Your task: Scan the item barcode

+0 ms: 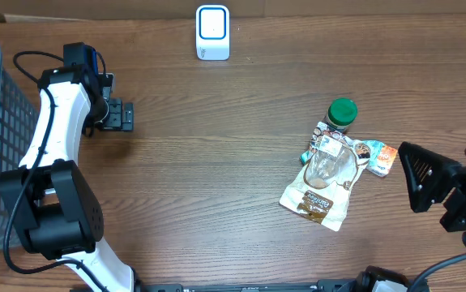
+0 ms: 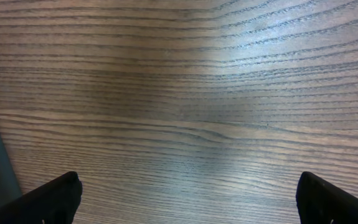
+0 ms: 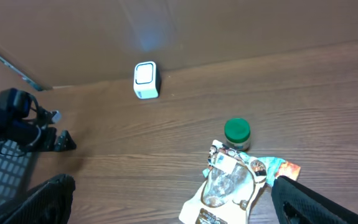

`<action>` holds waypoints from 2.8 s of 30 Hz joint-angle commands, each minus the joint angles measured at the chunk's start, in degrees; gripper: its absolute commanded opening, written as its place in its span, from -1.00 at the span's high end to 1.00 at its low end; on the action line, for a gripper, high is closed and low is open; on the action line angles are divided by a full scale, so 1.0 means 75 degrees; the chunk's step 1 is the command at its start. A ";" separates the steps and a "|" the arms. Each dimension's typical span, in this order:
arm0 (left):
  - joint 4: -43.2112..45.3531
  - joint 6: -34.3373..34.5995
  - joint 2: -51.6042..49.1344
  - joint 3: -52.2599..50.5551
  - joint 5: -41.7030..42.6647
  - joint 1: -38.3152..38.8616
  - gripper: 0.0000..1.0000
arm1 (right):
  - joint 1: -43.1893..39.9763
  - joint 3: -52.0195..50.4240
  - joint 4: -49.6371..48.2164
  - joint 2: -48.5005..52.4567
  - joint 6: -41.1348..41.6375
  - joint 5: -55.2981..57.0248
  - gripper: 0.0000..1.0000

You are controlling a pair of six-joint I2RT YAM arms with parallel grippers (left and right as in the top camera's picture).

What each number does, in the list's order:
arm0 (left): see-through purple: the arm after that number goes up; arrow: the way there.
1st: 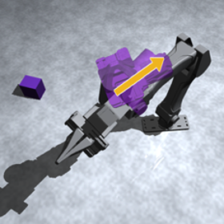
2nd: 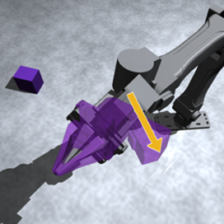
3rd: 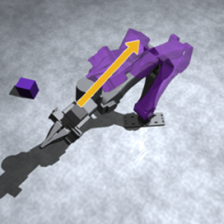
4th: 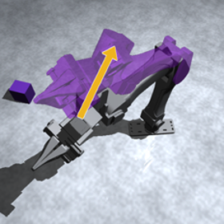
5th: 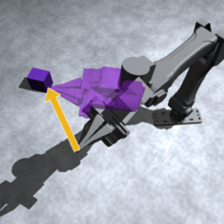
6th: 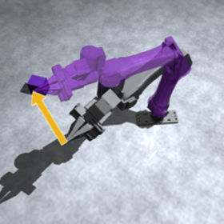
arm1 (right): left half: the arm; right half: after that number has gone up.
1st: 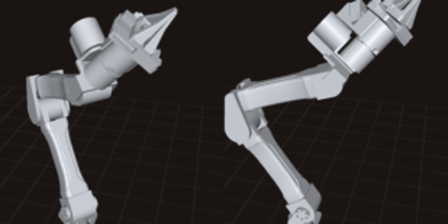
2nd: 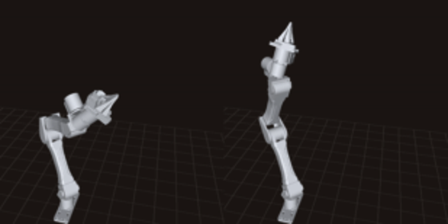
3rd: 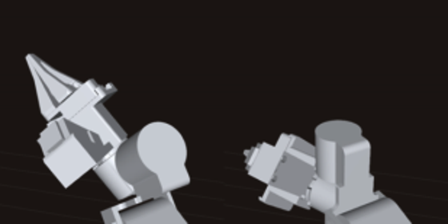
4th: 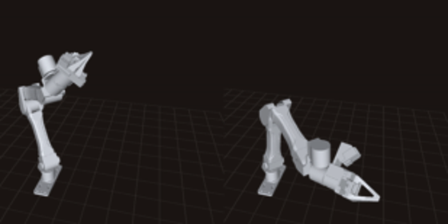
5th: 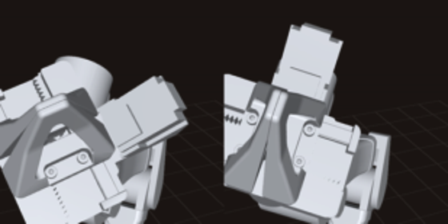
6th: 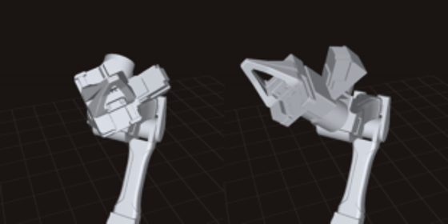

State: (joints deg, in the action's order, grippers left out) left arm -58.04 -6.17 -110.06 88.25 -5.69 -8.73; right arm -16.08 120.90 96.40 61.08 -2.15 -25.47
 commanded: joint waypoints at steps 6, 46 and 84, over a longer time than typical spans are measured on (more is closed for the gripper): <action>0.0000 -0.0093 -0.0026 0.0125 -0.0038 0.0017 -0.99 | 0.0903 -0.2990 -0.2769 -0.1495 -0.0154 0.0819 -1.00; 0.0000 -0.0093 -0.0026 0.0125 -0.0038 0.0017 -1.00 | 0.3130 -1.6060 -1.2359 -0.8122 -0.0119 0.1970 -1.00; 0.0000 -0.0093 0.1463 0.0125 -0.0035 0.0192 -1.00 | 0.3130 -1.6060 -1.2359 -0.8122 -0.0122 0.1973 -1.00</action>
State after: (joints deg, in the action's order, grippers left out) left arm -58.06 -6.17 -108.57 88.25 -5.85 -7.88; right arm 7.16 1.06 4.08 0.84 -3.18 -11.16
